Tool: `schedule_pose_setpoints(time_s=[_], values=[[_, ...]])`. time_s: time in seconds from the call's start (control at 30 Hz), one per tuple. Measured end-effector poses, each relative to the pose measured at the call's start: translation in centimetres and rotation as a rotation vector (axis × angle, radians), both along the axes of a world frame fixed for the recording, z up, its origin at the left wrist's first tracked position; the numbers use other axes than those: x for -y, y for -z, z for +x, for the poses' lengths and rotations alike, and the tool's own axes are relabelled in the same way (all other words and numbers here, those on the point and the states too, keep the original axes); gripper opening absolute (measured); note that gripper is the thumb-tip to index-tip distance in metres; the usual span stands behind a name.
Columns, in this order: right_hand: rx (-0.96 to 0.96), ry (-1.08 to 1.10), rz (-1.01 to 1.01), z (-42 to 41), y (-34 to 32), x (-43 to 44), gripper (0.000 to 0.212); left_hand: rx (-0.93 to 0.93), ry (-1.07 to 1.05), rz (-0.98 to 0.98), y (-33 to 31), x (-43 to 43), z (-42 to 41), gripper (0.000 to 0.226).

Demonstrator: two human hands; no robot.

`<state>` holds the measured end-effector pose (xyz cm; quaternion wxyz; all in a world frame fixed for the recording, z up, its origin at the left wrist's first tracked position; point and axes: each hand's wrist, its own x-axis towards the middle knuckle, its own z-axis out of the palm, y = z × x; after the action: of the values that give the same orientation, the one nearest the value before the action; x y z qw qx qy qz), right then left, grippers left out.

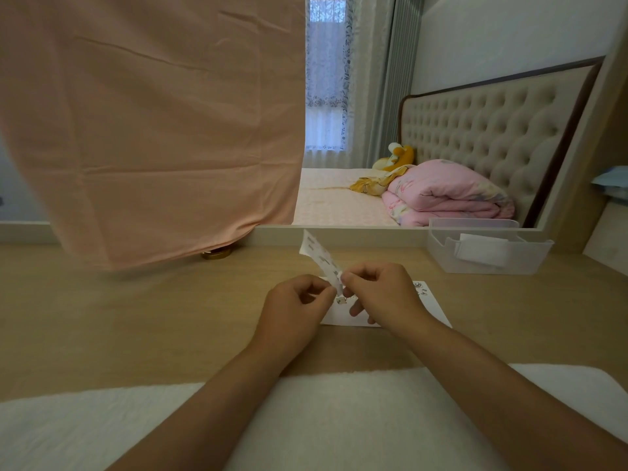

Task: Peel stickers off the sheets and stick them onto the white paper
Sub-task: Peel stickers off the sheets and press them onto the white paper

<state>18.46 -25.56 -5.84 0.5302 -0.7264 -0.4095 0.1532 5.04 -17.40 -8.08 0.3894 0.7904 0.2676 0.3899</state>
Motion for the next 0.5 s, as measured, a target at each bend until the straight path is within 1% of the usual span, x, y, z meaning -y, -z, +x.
schedule_pose_setpoints(time_s=[0.07,0.1,0.13,0.17,0.2,0.23,0.27,0.3,0.33,0.37,0.43,0.5], values=[[0.130,0.027,0.002,0.6,0.2,0.2,0.018,-0.153,-0.025,0.199,-0.4,0.0,-0.5,0.029],[0.210,0.031,0.001,1.0,0.2,0.3,0.018,-0.181,-0.052,0.333,-0.9,0.0,-0.9,0.037],[0.292,0.026,-0.005,1.3,0.3,0.3,0.017,-0.158,-0.082,0.468,-1.6,0.1,-1.3,0.041],[0.370,0.014,-0.011,1.7,0.4,0.4,0.016,-0.096,-0.105,0.581,-2.4,0.1,-1.7,0.040],[0.439,-0.002,-0.018,1.9,0.6,0.4,0.015,-0.018,-0.114,0.648,-3.2,-0.1,-2.1,0.036],[0.494,-0.021,-0.021,2.1,0.6,0.4,0.014,0.044,-0.108,0.670,-3.8,-0.5,-2.4,0.030],[0.538,-0.040,-0.024,2.2,0.7,0.4,0.013,0.067,-0.095,0.667,-4.1,-0.9,-2.5,0.022],[0.581,-0.056,-0.026,2.3,0.7,0.4,0.013,0.039,-0.078,0.655,-4.1,-1.5,-2.6,0.015],[0.619,-0.073,-0.023,2.3,0.7,0.3,0.013,-0.034,-0.054,0.638,-4.0,-1.9,-2.6,0.008],[0.641,-0.090,-0.018,2.3,0.8,0.3,0.013,-0.132,-0.019,0.608,-3.5,-2.3,-2.6,0.010],[0.642,-0.127,-0.006,2.2,0.9,0.3,0.014,-0.329,0.060,0.491,-2.4,-2.7,-2.5,0.031],[0.635,-0.153,-0.015,2.2,1.1,0.3,0.014,-0.457,0.119,0.354,-1.6,-2.6,-2.3,0.045]])
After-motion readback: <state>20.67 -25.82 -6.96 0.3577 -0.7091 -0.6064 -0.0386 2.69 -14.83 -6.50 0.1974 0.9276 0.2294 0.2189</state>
